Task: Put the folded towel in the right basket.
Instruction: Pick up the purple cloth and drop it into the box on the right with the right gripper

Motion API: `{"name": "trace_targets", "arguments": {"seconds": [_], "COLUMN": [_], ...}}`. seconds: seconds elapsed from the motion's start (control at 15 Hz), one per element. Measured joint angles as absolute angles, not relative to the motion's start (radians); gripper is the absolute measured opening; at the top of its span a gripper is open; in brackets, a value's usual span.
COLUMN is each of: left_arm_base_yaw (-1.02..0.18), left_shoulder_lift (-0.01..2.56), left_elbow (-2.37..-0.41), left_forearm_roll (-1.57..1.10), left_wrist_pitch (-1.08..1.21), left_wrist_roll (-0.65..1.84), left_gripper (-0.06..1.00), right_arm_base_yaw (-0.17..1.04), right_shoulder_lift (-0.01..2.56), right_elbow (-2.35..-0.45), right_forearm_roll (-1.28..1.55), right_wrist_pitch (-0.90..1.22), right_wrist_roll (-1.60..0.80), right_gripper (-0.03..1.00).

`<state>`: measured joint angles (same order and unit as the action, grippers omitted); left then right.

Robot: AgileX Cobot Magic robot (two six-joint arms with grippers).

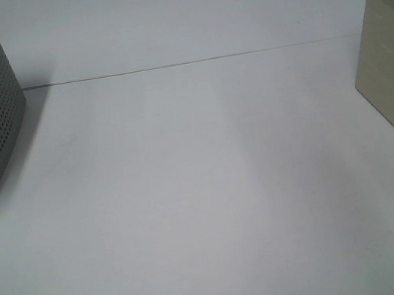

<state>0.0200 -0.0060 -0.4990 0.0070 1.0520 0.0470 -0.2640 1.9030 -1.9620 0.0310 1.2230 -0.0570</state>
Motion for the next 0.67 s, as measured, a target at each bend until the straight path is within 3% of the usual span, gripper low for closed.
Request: {"name": "trace_targets", "arguments": {"seconds": [0.13,0.2,0.33,0.4,0.47,0.67], "left_arm_base_yaw": [0.020,0.020,0.020,0.020,0.020,0.020], "left_shoulder_lift": [-0.006,-0.006,-0.006,-0.006,-0.006,-0.006], "left_elbow": [-0.499,-0.499,-0.499,-0.499,-0.499,-0.499], "left_forearm_roll": [0.007,0.007,0.007,0.007,0.007,0.007], "left_wrist_pitch": [1.052,1.052,1.052,1.052,1.052,1.052], "left_wrist_roll": [0.047,0.047,0.047,0.047,0.047,0.047], "left_gripper": [0.99,0.99,0.99,0.99,0.99,0.99], "right_arm_base_yaw": [-0.264,-0.264,-0.264,-0.264,-0.264,-0.264], "right_shoulder_lift": [1.934,1.947,1.963,1.967,1.968,1.968], "right_elbow": [-1.962,-1.962,-1.962,-1.962,-1.962,-1.962], "right_forearm_roll": [0.029,0.029,0.029,0.029,0.029,0.029], "right_wrist_pitch": [1.222,1.222,1.222,1.221,1.221,1.221], "right_wrist_roll": [-0.039,-0.029,-0.012,-0.012,-0.012,-0.010], "right_gripper": [0.08,0.18,0.57,0.73,0.82,0.89]}}
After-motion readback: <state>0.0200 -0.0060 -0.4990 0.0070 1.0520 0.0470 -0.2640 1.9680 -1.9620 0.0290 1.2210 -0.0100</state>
